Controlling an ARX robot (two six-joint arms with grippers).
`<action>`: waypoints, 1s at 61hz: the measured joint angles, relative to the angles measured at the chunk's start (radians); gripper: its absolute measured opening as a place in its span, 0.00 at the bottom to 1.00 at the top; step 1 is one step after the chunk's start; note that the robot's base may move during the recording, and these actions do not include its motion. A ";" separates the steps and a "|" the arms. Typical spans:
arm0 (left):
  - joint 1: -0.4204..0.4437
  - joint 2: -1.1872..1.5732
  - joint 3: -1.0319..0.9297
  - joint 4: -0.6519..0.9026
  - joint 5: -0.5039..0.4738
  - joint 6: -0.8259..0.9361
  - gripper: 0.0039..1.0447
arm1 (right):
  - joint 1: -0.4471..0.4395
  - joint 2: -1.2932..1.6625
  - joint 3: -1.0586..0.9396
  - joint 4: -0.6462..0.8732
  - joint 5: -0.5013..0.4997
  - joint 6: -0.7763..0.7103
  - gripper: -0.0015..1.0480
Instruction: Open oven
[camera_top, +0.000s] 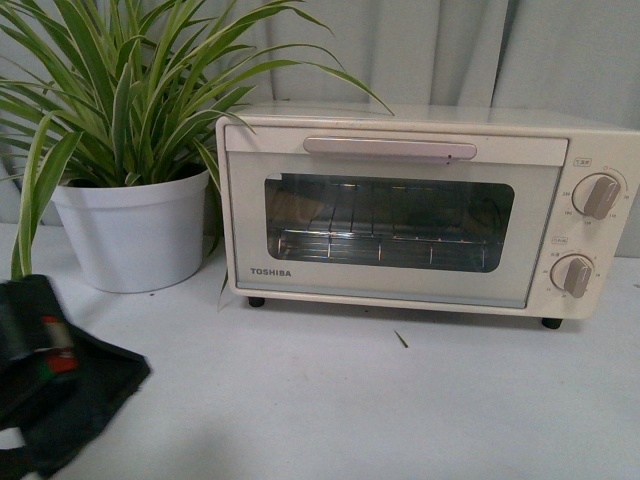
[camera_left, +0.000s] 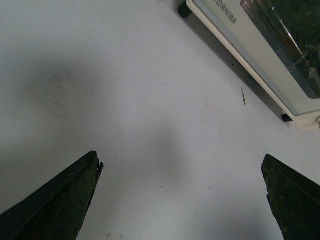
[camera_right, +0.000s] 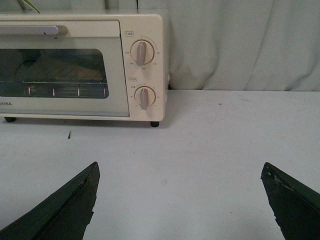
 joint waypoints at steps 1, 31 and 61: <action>-0.006 0.026 0.012 0.004 0.001 -0.010 0.94 | 0.000 0.000 0.000 0.000 0.000 0.000 0.91; -0.079 0.365 0.252 0.073 -0.001 -0.154 0.94 | 0.000 0.000 0.000 0.000 0.000 0.000 0.91; -0.104 0.526 0.364 0.090 0.016 -0.245 0.94 | 0.000 0.000 0.000 0.000 0.000 0.000 0.91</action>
